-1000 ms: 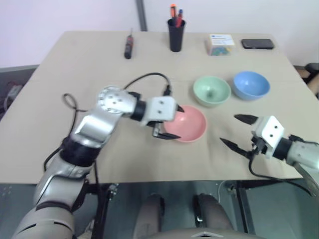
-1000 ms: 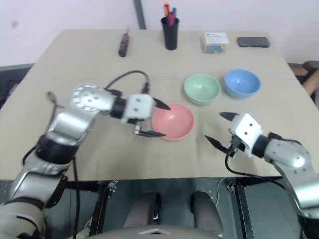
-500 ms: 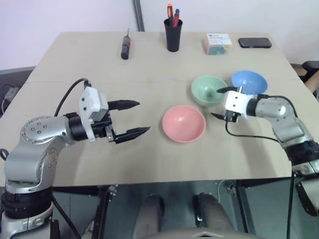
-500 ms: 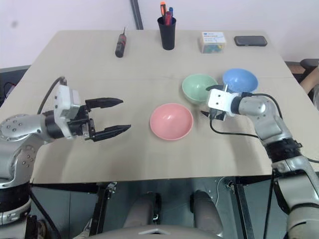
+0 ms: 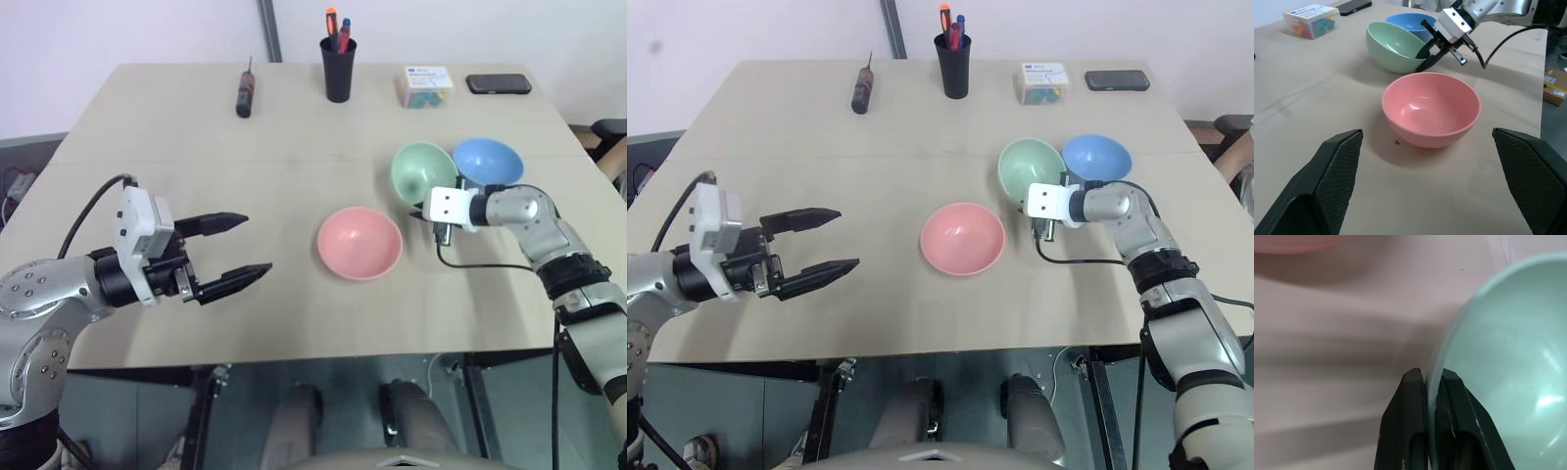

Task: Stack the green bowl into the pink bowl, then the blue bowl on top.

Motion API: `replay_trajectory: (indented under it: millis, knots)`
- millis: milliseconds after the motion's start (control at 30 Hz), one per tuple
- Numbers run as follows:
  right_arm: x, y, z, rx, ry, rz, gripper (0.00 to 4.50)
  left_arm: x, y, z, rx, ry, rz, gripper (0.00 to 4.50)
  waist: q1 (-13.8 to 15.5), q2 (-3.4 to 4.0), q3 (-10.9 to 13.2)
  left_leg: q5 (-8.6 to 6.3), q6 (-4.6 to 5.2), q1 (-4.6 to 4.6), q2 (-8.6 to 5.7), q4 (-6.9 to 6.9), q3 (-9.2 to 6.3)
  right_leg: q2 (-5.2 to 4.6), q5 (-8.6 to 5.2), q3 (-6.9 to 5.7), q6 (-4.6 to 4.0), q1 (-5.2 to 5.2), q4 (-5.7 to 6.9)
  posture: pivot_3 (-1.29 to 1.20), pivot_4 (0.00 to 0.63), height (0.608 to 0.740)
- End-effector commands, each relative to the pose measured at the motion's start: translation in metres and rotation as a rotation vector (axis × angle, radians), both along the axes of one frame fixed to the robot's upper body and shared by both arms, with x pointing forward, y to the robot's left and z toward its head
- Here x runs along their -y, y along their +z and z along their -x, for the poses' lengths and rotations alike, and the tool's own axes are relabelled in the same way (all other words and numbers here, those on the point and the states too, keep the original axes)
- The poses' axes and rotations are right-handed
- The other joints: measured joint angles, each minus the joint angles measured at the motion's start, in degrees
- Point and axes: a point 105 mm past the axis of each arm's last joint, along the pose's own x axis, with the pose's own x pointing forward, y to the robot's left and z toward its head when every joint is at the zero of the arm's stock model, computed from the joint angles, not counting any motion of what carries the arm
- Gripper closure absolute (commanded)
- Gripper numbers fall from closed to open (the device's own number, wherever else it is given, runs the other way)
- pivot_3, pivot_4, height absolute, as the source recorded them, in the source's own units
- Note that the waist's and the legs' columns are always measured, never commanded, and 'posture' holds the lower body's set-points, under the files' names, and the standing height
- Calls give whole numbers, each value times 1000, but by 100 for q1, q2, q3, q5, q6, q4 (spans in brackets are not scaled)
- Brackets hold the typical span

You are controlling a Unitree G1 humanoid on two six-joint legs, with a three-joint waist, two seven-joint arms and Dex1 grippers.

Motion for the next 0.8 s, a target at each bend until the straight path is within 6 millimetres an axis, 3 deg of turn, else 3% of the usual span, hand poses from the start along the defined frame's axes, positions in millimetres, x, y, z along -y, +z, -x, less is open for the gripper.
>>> replay_trajectory:
  millis: [33,167,267,367,467,667,700,733,767,800]
  knots:
    - [-11,74,40,41,158,-170,4485,4,10,7,51,-61,-10,0,12,8,5,0,0,0,0,0,0,0,0,2,0,-1,1,0,150,740]
    - [-34,86,96,-114,295,-243,4485,5,13,11,57,-125,26,0,63,8,4,-1,2,-9,2,-6,-21,0,0,-13,0,-2,-7,0,150,740]
    - [-54,82,124,-204,338,-283,4485,-1,10,7,65,-126,19,0,50,9,5,-1,2,-3,3,-6,-18,0,-1,-9,-1,0,-2,0,150,740]
    - [-67,73,131,-246,331,-294,4485,-5,9,3,79,-121,9,0,46,8,4,-1,2,23,2,-6,-9,2,-1,-4,-1,19,4,0,150,740]
    - [-75,58,123,-289,289,-312,4485,-5,11,2,86,-132,13,0,44,3,1,-1,2,50,2,-7,6,6,-2,-7,-2,44,0,0,150,740]
    - [-75,41,107,-297,201,-310,2474,-4,11,1,87,-136,12,0,58,3,2,-1,2,38,2,-8,10,5,-2,-3,-1,33,-3,0,150,740]
    - [-75,41,107,-298,197,-317,1908,-3,11,1,86,-138,14,0,58,3,2,-1,2,32,2,-8,9,4,-2,0,-1,28,-3,0,150,740]
    - [-75,43,107,-302,191,-340,1908,-3,10,1,83,-141,16,0,58,3,2,-1,2,32,2,-8,8,4,-2,0,-1,27,-3,0,150,740]
    - [-74,50,106,-302,181,-390,1447,-2,10,1,80,-140,22,0,58,3,2,-1,2,32,2,-10,8,4,-2,0,-1,27,-4,0,150,740]
    - [-73,61,105,-292,168,-462,1272,-2,10,0,79,-140,25,0,57,3,2,-1,2,32,2,-12,8,5,-2,0,-1,26,-4,0,150,740]
